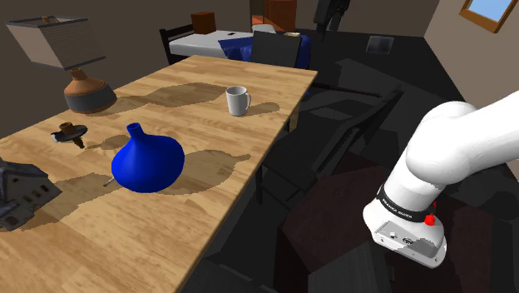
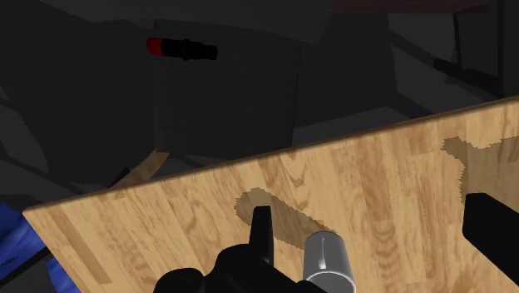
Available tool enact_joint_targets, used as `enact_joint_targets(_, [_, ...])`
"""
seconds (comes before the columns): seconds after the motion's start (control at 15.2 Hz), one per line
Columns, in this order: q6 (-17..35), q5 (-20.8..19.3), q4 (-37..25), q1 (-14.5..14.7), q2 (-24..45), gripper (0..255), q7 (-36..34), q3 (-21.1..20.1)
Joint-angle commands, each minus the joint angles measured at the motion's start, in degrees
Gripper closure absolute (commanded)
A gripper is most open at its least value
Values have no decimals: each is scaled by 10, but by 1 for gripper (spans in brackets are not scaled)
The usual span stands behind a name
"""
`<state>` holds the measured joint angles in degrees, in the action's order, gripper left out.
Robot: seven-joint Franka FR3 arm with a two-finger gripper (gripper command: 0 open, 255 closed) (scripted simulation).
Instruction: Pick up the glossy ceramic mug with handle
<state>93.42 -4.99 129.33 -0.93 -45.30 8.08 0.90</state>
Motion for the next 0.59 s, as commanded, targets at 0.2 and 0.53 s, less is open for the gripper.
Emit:
enact_joint_targets(0.2, [39, 4, -8, 2, 57, 0, -13, -7])
enact_joint_targets(0.53, [95, 9, -35, 5, 157, 0, -34, -19])
